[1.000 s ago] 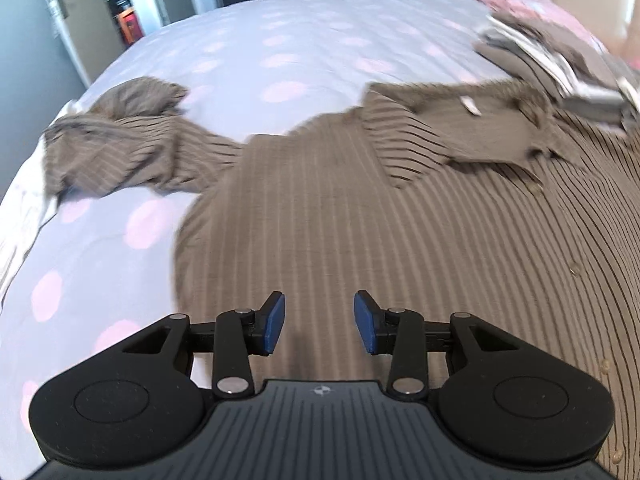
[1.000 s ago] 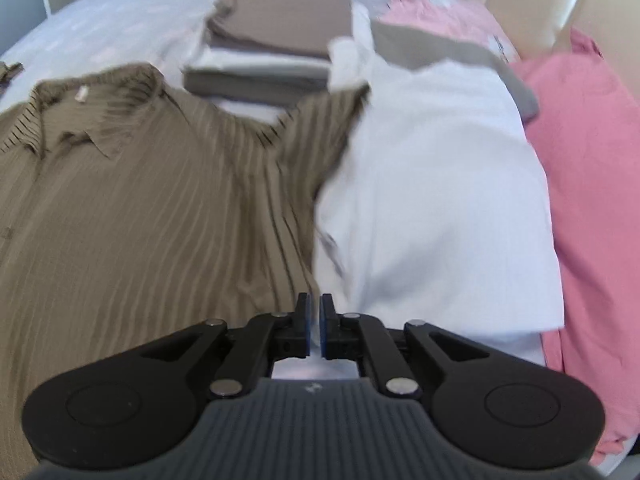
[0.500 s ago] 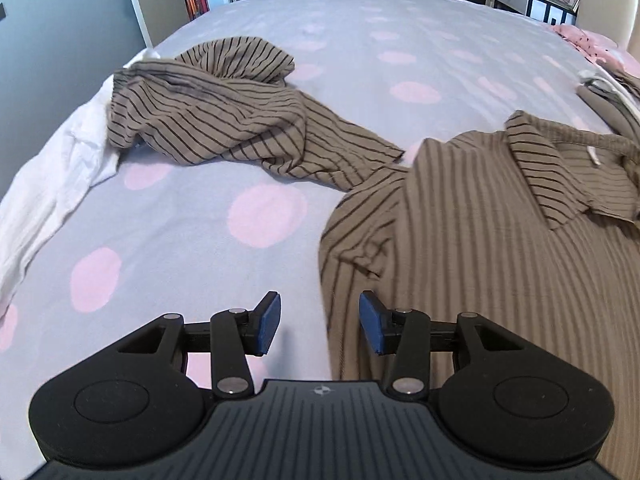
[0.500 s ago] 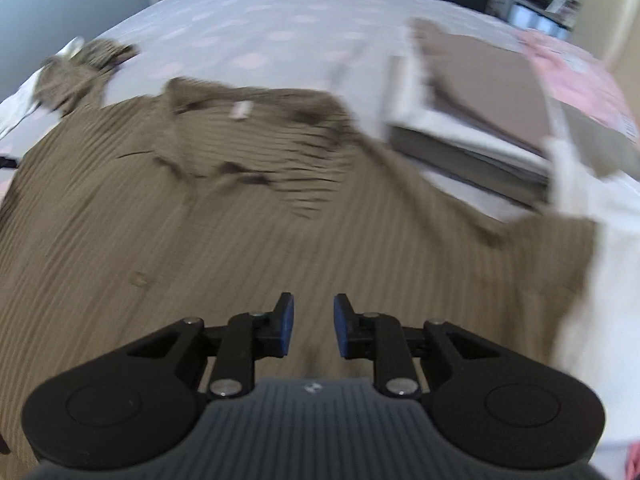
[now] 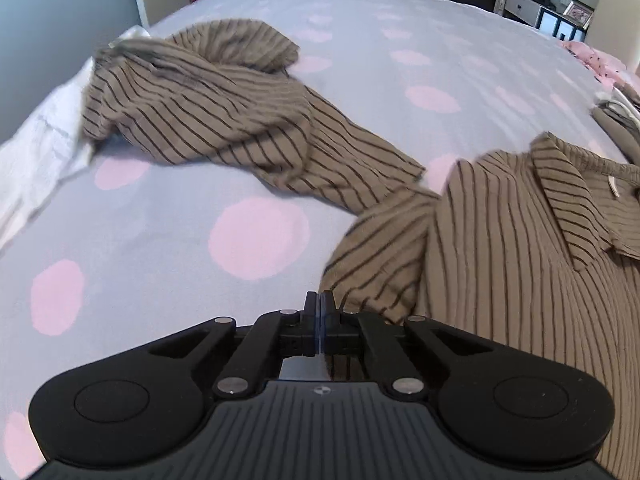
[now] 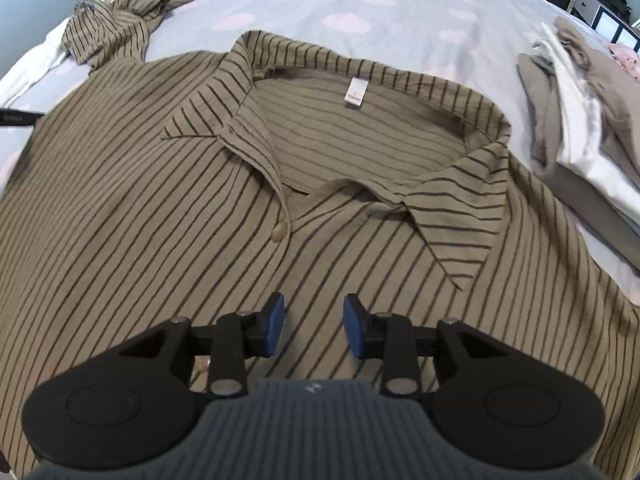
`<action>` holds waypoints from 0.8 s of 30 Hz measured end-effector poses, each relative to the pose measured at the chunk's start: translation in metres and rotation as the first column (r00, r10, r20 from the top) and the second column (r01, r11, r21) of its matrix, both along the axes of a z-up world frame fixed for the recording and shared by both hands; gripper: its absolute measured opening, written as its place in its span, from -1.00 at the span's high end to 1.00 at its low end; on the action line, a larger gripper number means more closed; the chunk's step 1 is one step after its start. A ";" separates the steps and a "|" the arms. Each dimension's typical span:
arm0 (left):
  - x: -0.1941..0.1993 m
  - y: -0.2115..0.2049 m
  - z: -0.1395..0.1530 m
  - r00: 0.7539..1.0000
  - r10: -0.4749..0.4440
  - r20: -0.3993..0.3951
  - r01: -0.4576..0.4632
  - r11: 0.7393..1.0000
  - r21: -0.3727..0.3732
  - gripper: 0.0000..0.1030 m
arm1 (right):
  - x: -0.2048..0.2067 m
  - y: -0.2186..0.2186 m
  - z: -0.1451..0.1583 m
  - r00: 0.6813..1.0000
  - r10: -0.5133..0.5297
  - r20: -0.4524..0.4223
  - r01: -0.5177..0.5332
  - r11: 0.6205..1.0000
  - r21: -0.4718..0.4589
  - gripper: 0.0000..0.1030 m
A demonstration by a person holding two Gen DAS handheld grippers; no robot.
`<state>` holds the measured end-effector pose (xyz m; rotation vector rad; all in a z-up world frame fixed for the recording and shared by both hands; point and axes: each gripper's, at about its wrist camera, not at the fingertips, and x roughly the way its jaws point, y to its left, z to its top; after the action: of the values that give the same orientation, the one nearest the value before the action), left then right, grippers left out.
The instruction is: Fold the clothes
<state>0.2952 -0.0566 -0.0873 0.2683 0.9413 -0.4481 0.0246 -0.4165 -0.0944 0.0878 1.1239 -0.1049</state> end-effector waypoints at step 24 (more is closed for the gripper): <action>0.026 -0.031 0.014 0.980 -0.185 0.069 0.191 0.977 -0.096 0.34 | 0.022 -0.015 -0.017 1.000 -0.016 -0.016 0.016 0.998 0.053 0.20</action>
<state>0.3209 -0.0880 -0.0732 0.2778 0.8355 -0.6573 0.0465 -0.4315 -0.1111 0.1433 1.1416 -0.0904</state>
